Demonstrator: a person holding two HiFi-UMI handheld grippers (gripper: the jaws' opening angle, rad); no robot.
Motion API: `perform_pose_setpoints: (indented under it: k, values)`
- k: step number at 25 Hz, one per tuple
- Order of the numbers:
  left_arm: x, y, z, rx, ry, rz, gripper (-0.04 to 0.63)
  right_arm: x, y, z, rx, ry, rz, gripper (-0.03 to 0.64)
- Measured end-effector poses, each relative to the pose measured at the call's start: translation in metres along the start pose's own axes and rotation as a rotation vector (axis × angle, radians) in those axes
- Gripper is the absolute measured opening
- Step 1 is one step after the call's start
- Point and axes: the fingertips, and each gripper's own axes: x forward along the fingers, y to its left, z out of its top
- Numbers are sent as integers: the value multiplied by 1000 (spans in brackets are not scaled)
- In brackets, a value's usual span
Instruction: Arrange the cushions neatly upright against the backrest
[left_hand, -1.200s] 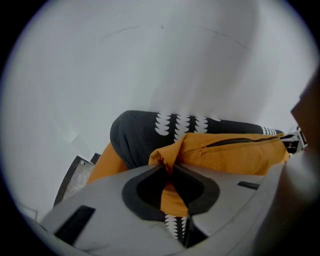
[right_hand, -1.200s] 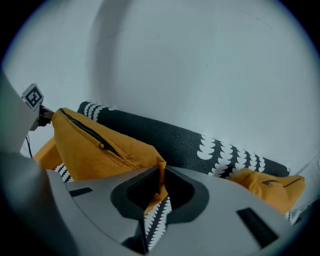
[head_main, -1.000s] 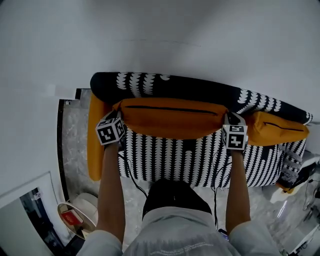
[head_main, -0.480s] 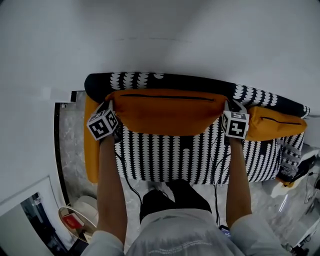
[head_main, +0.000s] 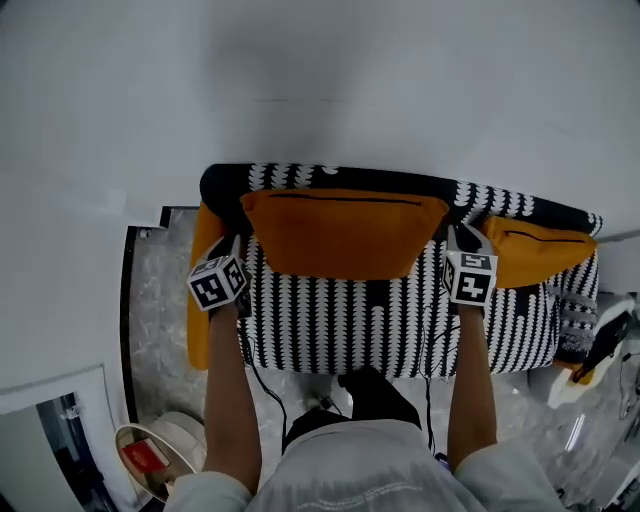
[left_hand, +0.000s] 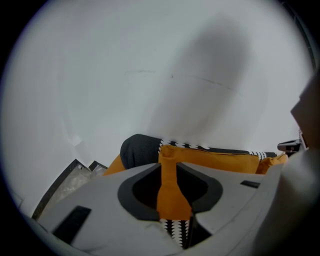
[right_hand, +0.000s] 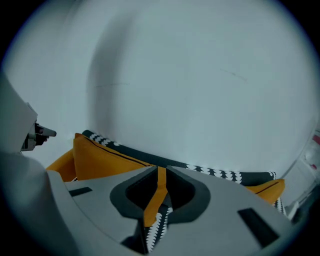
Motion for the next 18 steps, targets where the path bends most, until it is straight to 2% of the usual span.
perform_pose_setpoints:
  k: [3, 6, 8, 13, 18]
  values:
    - [-39, -8, -6, 48, -5, -47, 107, -46, 12, 0, -8, -36, 1, 51]
    - [-85, -20, -18, 183, 2, -66, 96, -96, 23, -10, -29, -52, -2, 49]
    - [-117, -26, -27, 243, -8, -85, 86, -130, 30, -21, -32, -61, -7, 46]
    - [-198, -29, -46, 289, -78, -132, 34, -208, 52, -43, -27, -104, -17, 9]
    - [-275, -28, -69, 321, -132, -158, 9, -286, 88, -60, -38, -172, 1, 5]
